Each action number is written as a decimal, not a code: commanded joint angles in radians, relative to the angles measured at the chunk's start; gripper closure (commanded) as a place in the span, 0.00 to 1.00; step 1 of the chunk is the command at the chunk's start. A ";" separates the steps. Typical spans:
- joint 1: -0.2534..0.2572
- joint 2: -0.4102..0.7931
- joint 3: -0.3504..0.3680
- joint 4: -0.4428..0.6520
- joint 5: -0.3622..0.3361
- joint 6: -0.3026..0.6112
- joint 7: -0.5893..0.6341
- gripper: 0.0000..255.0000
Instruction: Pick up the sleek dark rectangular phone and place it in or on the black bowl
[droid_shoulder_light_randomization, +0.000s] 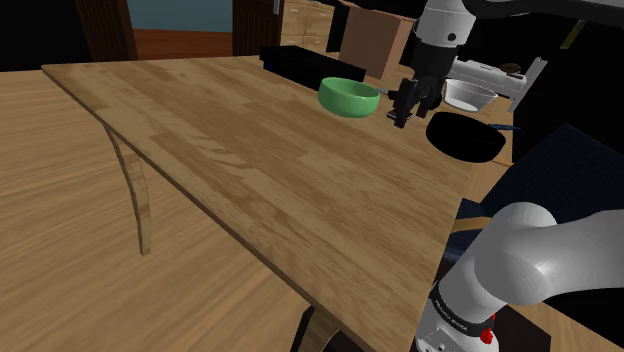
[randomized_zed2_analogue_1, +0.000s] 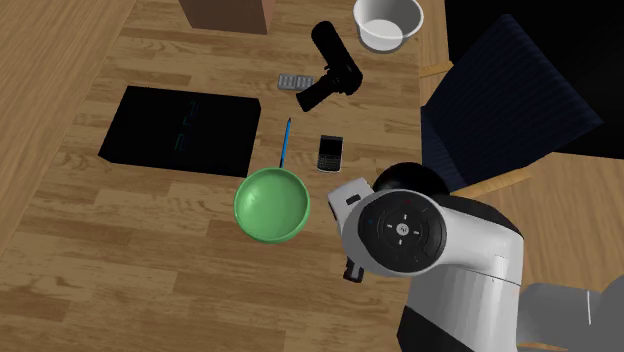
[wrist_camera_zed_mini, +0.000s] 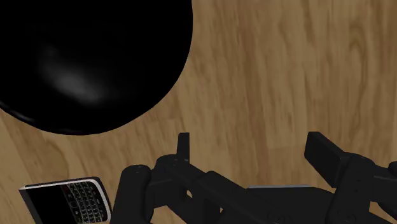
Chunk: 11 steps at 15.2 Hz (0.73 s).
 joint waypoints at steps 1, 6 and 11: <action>0.000 0.000 0.000 0.000 0.000 0.000 0.000 0.00; -0.106 0.170 -0.027 0.097 0.026 0.079 0.206 0.00; -0.200 0.310 -0.069 0.191 0.052 0.137 0.400 0.00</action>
